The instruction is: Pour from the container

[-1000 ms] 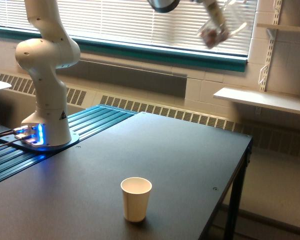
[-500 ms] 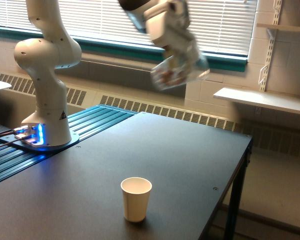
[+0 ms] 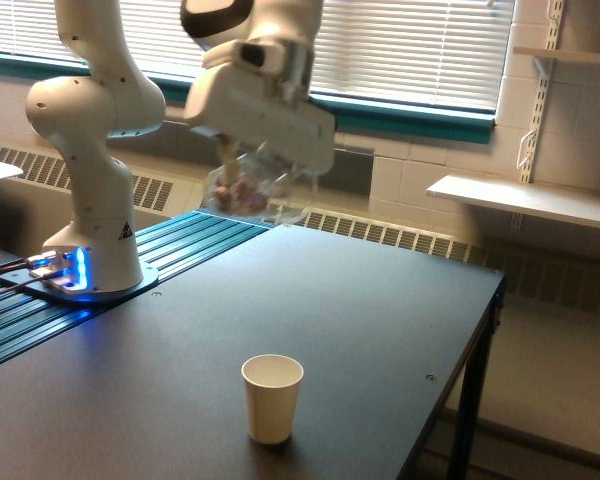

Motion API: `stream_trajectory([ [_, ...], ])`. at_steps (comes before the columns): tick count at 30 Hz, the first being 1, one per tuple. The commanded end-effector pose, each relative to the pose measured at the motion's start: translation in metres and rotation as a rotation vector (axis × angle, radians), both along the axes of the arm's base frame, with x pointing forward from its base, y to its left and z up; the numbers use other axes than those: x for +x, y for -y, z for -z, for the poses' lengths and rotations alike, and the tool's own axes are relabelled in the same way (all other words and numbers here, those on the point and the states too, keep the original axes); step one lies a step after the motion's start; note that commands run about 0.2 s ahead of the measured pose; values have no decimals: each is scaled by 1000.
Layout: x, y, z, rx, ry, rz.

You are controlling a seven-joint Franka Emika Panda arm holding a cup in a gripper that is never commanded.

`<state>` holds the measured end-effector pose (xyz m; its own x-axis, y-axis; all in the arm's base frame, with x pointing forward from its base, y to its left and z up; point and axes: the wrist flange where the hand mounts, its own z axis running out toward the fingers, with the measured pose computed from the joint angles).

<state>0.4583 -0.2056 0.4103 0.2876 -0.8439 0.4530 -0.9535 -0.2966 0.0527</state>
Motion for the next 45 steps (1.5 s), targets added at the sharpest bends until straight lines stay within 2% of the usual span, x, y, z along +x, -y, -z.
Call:
stream_trajectory([
  [1, 4, 8, 31, -2, -96, 69],
  [5, 10, 11, 42, -13, -140, 80],
  [8, 15, 12, 48, -6, -152, 87],
  [14, 19, 7, 71, 19, -208, 74],
  [20, 20, 3, 91, 71, -264, 82],
  [26, 26, -7, 103, 92, -318, 82],
  [28, 30, -11, 108, 117, -334, 79],
  [32, 36, -22, 118, 153, -379, 38],
  [34, 38, -24, 121, 171, -387, 34],
  [37, 41, -23, 123, 172, -387, 34],
  [39, 41, -23, 125, 208, -408, 56],
  [45, 45, -23, 130, 226, -426, 61],
])
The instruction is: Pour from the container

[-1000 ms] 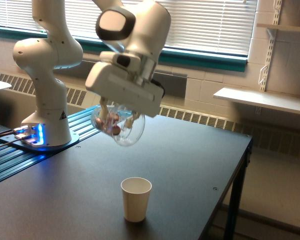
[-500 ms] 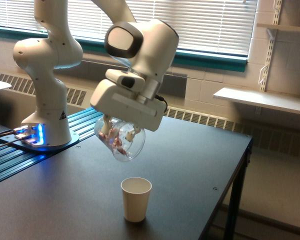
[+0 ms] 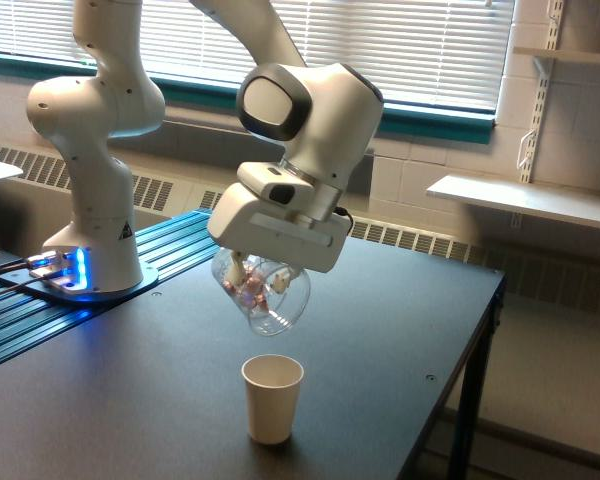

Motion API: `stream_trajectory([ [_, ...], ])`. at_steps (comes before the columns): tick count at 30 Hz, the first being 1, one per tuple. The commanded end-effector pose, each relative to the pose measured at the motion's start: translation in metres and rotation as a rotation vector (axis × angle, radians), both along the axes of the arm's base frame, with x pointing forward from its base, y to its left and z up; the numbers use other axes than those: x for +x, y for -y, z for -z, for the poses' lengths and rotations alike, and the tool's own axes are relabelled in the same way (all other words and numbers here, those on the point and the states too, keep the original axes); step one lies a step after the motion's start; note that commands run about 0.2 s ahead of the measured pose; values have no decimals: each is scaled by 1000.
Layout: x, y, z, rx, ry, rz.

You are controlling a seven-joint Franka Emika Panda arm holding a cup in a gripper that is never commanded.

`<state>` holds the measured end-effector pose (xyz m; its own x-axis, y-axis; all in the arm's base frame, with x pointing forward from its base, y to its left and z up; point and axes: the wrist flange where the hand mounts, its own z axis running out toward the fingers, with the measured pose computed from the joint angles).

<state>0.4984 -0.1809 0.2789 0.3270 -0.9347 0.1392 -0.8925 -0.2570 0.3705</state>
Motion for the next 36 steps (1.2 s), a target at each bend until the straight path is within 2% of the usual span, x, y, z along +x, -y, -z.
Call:
stream_trajectory([
  [1, 5, 1, 0, 26, -26, -29],
  [7, 2, -3, 8, 43, -52, -29],
  [10, 0, -8, 10, 72, -65, -28],
  [13, 2, -9, 7, 94, -57, -22],
  [19, 2, -3, 3, 101, -53, -12],
  [22, -1, 2, 5, 109, -62, 9],
  [26, -1, 7, 3, 125, -49, 39],
  [32, 0, 7, 4, 130, -50, 32],
  [34, -6, 12, 9, 140, -76, 54],
  [36, -8, 15, 11, 139, -78, 73],
])
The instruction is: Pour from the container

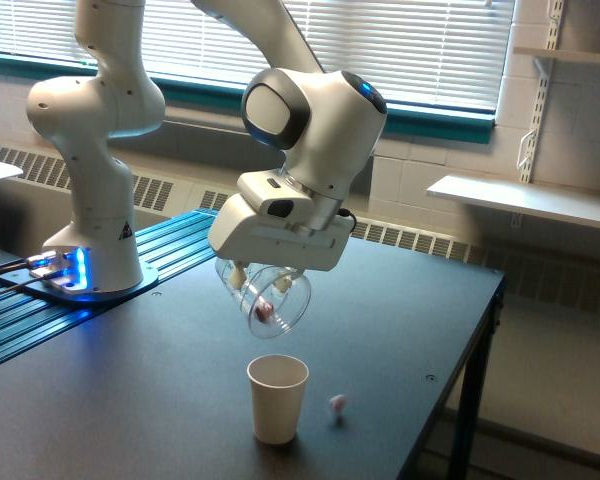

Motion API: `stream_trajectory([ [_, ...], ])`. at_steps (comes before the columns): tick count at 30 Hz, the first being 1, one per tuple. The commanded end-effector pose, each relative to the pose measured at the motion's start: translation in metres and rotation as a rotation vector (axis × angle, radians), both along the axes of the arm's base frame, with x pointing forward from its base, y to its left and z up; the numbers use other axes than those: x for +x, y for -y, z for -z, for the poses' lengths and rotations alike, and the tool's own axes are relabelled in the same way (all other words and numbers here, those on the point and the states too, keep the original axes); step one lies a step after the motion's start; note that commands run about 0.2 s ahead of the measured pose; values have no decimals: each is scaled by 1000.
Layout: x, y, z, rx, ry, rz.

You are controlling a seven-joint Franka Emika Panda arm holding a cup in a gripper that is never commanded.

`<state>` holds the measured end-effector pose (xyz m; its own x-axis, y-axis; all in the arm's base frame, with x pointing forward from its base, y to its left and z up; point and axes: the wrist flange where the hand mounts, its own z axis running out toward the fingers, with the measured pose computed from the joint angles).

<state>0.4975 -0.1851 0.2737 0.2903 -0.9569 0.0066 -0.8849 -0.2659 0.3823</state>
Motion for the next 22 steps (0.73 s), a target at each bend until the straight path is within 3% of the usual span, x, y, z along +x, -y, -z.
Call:
stream_trajectory([
  [1, -7, 11, 6, 13, -32, 32],
  [10, -8, 15, 8, 31, -32, 45],
  [20, -7, 17, 5, -35, -24, 61],
  [22, -7, 19, 4, -29, -5, 63],
])
